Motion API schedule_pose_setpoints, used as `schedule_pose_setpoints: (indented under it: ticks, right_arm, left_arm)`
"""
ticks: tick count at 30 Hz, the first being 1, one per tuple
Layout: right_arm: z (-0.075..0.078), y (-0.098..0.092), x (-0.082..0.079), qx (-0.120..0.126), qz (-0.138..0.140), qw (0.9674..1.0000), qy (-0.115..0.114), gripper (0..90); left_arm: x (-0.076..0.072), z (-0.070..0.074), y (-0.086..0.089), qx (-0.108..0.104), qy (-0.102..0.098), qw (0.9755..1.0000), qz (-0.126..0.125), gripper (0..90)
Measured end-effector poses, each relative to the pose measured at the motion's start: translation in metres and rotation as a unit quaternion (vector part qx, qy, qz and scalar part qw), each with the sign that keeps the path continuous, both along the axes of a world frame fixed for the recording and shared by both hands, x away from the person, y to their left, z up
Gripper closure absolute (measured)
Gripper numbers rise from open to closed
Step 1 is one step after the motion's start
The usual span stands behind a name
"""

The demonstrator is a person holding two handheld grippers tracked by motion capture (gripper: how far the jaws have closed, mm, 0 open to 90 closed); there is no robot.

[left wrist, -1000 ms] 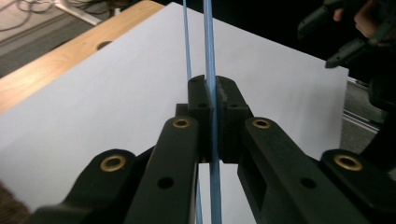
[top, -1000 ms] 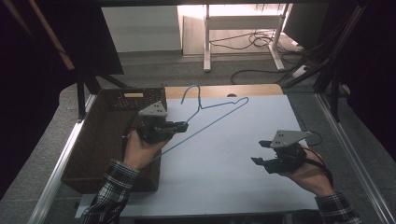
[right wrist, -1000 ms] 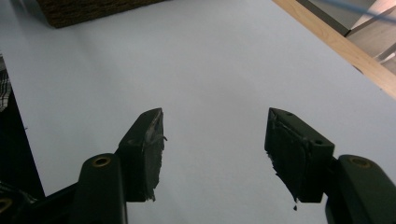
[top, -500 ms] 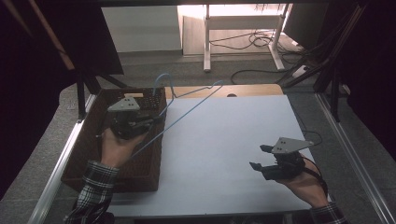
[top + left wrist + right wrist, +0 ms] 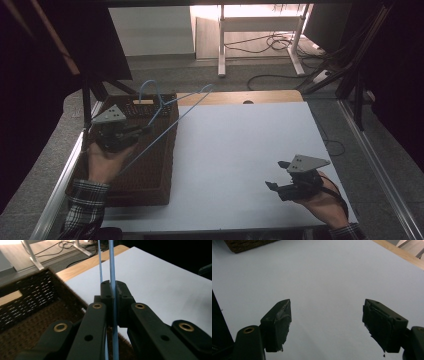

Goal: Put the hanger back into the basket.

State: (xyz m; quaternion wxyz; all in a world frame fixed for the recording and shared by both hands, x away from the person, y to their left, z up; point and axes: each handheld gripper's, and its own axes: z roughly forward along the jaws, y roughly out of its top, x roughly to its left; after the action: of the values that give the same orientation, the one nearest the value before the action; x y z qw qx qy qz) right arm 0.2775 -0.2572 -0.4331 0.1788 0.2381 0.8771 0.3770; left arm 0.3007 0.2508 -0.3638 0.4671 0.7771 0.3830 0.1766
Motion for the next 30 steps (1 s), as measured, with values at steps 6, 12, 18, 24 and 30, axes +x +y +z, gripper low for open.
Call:
schedule_pose_setpoints:
  ticks: [6, 12, 18, 24, 30]
  right_arm:
    - [-0.004, 0.003, 0.0, -0.008, 0.005, 1.0, 0.002, 23.4]
    - [-0.008, 0.005, 0.0, -0.017, 0.011, 0.9998, 0.007, 22.9]
    - [-0.012, 0.007, -0.001, -0.027, 0.019, 0.9994, 0.012, 22.7]
    - [-0.014, 0.008, 0.0, -0.035, 0.021, 0.9991, 0.013, 22.4]
    - [-0.014, 0.008, 0.0, -0.037, 0.021, 0.999, 0.014, 22.4]
  left_arm:
    - [-0.003, -0.005, 0.016, 0.003, 0.003, 0.9998, 0.019, 87.3]
    - [-0.007, -0.013, 0.035, 0.004, 0.008, 0.9991, 0.042, 87.3]
    - [-0.009, -0.021, 0.054, 0.003, 0.013, 0.9977, 0.067, 87.3]
    - [-0.009, -0.031, 0.068, 0.01, 0.021, 0.9967, 0.077, 87.3]
    - [-0.006, -0.042, 0.077, 0.018, 0.031, 0.9957, 0.086, 87.3]
